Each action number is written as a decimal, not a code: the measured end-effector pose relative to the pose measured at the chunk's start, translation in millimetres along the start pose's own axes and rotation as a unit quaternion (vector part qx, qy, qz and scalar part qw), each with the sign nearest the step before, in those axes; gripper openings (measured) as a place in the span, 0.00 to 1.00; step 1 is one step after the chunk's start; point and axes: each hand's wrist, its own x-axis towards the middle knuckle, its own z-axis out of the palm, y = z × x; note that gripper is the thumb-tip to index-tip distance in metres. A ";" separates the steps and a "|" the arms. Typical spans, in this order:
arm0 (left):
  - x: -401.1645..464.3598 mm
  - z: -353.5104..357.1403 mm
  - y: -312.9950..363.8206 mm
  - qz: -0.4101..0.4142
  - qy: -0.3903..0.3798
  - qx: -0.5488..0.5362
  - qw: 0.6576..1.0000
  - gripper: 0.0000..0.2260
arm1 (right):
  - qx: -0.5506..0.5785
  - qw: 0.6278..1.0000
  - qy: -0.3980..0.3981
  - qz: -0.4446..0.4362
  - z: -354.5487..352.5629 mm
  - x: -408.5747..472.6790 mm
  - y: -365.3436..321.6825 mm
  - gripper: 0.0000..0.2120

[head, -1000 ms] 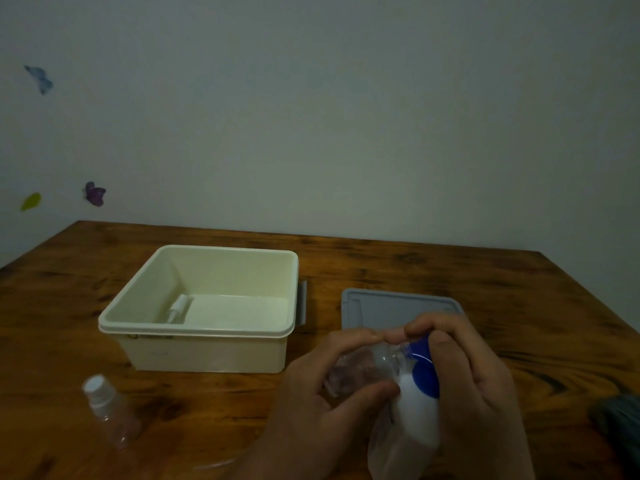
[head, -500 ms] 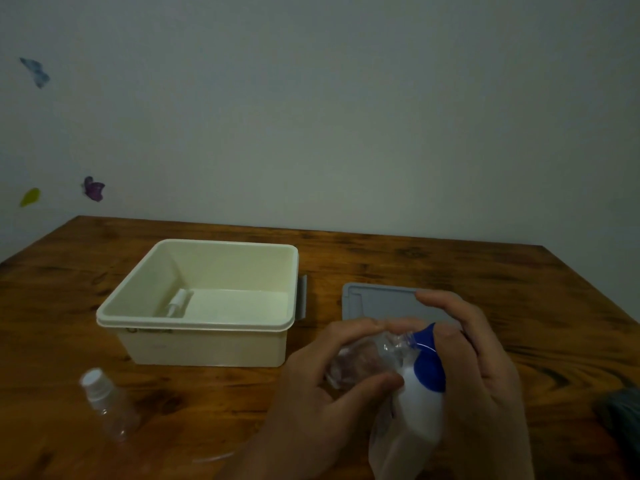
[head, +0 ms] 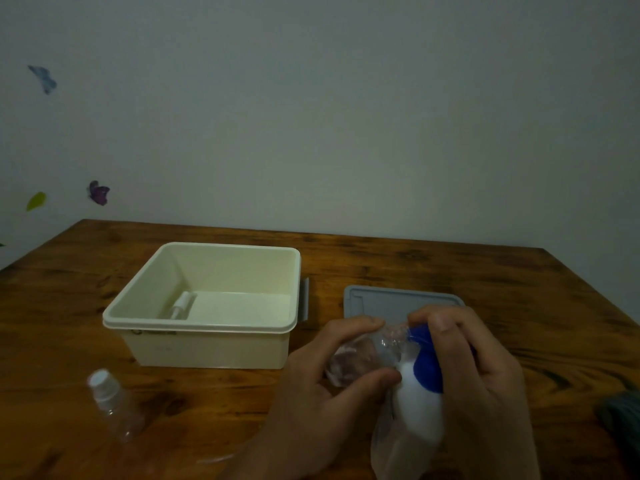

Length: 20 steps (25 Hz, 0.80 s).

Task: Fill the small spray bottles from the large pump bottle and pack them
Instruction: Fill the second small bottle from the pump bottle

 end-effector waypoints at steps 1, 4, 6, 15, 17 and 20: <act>0.2 -0.2 -1.0 -0.001 0.003 -0.003 1.000 0.23 | 0.001 1.000 0.005 -0.006 0.9 0.0 0.8 0.16; 0.6 -1.4 -1.1 0.000 0.001 -0.005 1.000 0.24 | 0.021 1.000 -0.005 0.007 2.6 1.7 6.4 0.14; -0.1 -1.6 -2.7 0.002 -0.010 0.000 1.000 0.26 | 0.021 0.999 -0.026 0.006 1.7 3.0 8.7 0.13; -0.1 -1.6 -0.3 0.013 -0.003 0.012 1.000 0.26 | 0.017 0.999 -0.034 0.029 -1.4 3.0 3.2 0.13; -0.1 -1.2 0.8 0.010 -0.006 0.012 1.000 0.25 | 0.012 0.999 -0.031 0.027 -3.1 1.3 3.1 0.14; -0.1 -1.1 1.1 0.001 0.000 0.007 1.000 0.26 | 0.011 1.000 -0.019 0.022 -1.8 0.1 4.1 0.15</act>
